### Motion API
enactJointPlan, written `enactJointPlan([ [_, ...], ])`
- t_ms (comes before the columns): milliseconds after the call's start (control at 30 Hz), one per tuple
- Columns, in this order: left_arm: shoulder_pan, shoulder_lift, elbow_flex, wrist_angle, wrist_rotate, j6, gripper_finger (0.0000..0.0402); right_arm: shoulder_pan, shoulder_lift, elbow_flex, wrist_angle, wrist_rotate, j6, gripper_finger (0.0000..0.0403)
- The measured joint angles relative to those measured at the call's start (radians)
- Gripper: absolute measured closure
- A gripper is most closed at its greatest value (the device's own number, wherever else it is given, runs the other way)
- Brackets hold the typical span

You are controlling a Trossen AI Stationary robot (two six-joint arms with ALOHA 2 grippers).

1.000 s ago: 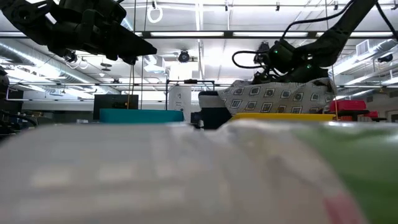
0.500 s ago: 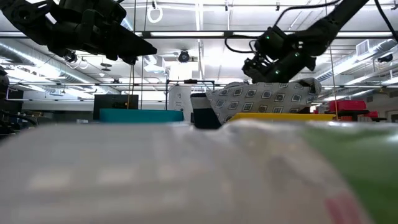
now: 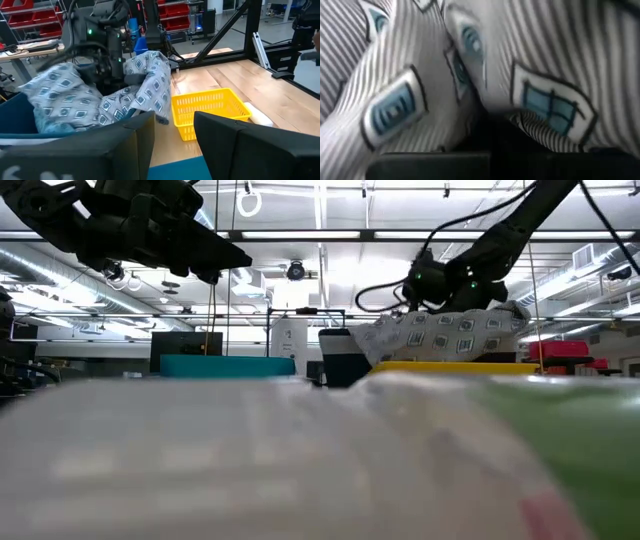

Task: Pick & place medical supplies in basket/bin
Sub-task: Put the light gray patient gown into the blue laundry bin

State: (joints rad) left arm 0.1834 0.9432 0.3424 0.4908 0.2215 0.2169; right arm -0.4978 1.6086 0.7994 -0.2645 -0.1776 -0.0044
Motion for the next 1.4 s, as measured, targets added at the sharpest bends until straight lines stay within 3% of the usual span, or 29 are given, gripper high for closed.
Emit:
enactJointPlan([
  [433, 0.0, 0.0, 0.0, 0.003, 0.0, -0.003, 0.0259, -0.033, 0.085, 0.001, 0.0, -0.097, -0.014, 0.0403],
  [700, 0.0, 0.0, 0.0, 0.003, 0.0, -0.004, 0.0259, -0.03, -0.004, -0.013, 0.122, -0.057, 0.0, 0.0392],
  [933, 0.0, 0.0, 0.0, -0.001, 0.0, -0.002, 0.0259, 0.01, -0.131, -0.01, 0.183, 0.074, -0.065, 0.0348],
  [1267, 0.0, 0.0, 0.0, -0.001, 0.0, -0.001, 0.0259, 0.103, -0.278, -0.008, 0.195, 0.18, -0.119, 0.0235],
  [1400, 0.0, 0.0, 0.0, -0.001, 0.0, -0.001, 0.0259, 0.182, -0.343, -0.007, 0.187, 0.23, -0.149, 0.021],
])
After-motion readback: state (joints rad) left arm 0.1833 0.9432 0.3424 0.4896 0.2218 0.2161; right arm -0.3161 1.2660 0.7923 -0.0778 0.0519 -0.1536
